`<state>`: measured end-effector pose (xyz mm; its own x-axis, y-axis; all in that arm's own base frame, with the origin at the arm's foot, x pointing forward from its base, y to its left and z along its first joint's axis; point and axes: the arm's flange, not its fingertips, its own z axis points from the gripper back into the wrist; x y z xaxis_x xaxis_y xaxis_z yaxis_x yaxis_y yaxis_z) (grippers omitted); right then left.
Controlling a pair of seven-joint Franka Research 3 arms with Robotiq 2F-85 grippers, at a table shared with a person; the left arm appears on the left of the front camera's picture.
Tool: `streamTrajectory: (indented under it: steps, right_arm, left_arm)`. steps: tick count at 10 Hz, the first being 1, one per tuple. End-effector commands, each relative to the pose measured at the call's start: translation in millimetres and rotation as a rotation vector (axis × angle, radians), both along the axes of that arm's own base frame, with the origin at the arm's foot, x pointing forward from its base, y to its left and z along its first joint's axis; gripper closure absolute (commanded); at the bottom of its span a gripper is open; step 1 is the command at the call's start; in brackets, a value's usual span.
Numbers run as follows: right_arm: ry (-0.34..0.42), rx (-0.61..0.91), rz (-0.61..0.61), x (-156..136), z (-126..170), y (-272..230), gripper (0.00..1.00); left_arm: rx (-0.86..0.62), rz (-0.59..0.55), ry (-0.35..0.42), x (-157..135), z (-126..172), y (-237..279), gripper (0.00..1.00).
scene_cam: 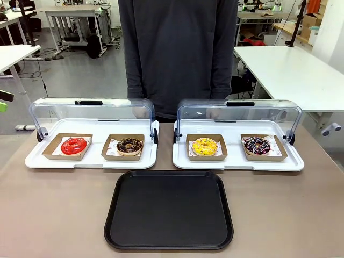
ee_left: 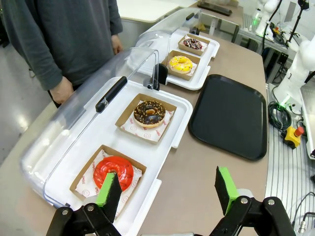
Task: Move the third donut from the left to the tray.
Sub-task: Pick up the Paper togo box containing the Donut indicated by the person and place it on the Handle tray.
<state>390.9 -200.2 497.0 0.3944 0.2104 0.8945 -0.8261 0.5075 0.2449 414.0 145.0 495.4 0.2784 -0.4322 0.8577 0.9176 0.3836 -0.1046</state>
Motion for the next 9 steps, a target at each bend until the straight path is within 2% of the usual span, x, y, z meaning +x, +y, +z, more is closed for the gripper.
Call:
streamTrajectory:
  steps: [1, 9]
  right_arm:
    - [-0.014, 0.009, 0.003, 1.9, 0.9, 0.8, 0.0]
    - [-0.014, 0.009, 0.003, 1.9, 0.9, 0.8, 0.0]
  left_arm:
    - [-0.001, -0.007, 0.007, -1.4, 1.7, -0.2, 0.0]
    - [-0.001, -0.007, 0.007, -1.4, 1.7, -0.2, 0.0]
